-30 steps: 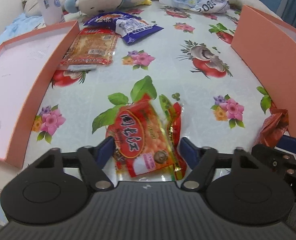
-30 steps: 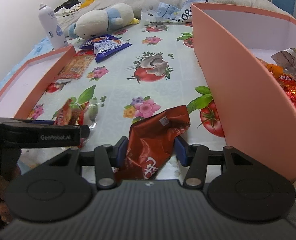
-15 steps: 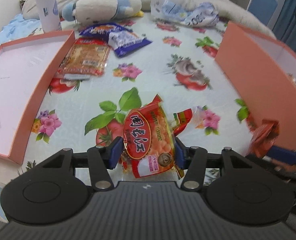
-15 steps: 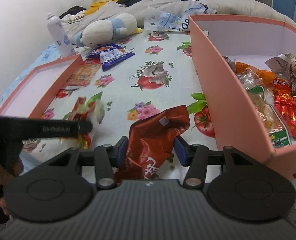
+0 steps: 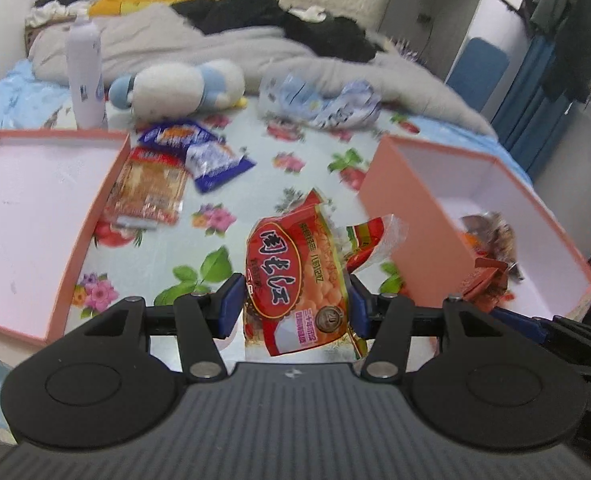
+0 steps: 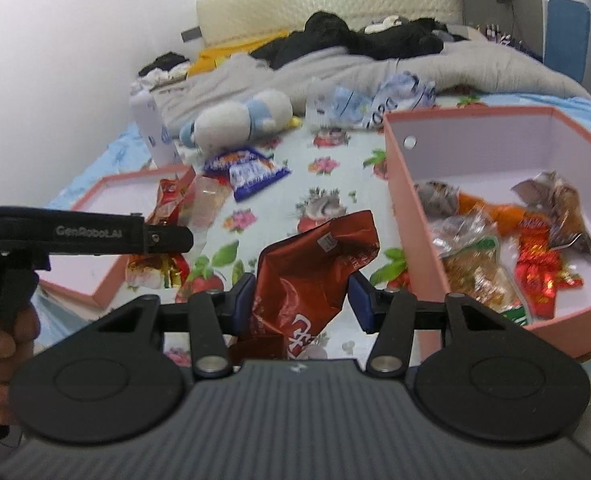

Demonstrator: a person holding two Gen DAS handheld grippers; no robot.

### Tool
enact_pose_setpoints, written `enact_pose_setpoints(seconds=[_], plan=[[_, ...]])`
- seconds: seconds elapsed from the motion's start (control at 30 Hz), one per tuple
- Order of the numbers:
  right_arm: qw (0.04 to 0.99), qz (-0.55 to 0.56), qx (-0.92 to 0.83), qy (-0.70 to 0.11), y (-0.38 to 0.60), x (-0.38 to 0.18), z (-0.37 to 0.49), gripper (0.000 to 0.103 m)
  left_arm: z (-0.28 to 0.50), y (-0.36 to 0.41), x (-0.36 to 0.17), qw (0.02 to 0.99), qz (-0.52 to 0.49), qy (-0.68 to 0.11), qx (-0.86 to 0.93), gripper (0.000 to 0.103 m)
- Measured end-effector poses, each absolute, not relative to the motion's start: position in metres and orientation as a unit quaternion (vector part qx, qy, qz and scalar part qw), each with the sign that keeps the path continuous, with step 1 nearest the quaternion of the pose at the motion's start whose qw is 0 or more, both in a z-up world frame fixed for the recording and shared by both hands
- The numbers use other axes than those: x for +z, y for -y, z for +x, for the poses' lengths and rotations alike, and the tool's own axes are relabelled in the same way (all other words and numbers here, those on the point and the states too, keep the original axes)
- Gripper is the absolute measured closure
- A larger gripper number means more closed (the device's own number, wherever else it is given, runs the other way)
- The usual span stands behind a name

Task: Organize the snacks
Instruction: 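Lift both red snacks and carry them over the deep pink box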

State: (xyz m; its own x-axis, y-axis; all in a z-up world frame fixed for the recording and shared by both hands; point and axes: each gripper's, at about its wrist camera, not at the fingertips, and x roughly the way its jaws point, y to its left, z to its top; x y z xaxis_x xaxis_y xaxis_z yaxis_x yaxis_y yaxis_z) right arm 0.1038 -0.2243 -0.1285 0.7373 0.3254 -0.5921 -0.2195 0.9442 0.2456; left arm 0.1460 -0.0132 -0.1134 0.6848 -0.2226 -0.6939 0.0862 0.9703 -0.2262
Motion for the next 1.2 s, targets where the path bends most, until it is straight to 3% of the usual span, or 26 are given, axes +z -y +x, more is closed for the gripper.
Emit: enact_pose_setpoints(seconds=[0.6, 1.2], plan=[[0.944, 0.094, 0.100, -0.302, 0.294, -0.090, 0.080, 0.050, 0.145, 0.095, -0.063, 0.919, -0.078, -0.345, -0.176, 0.044], [0.948, 0.088, 0.029, -0.305, 0.369, -0.117, 0.178, 0.050, 0.263, 0.199, -0.079, 0.906, -0.078, -0.362, -0.205, 0.043]])
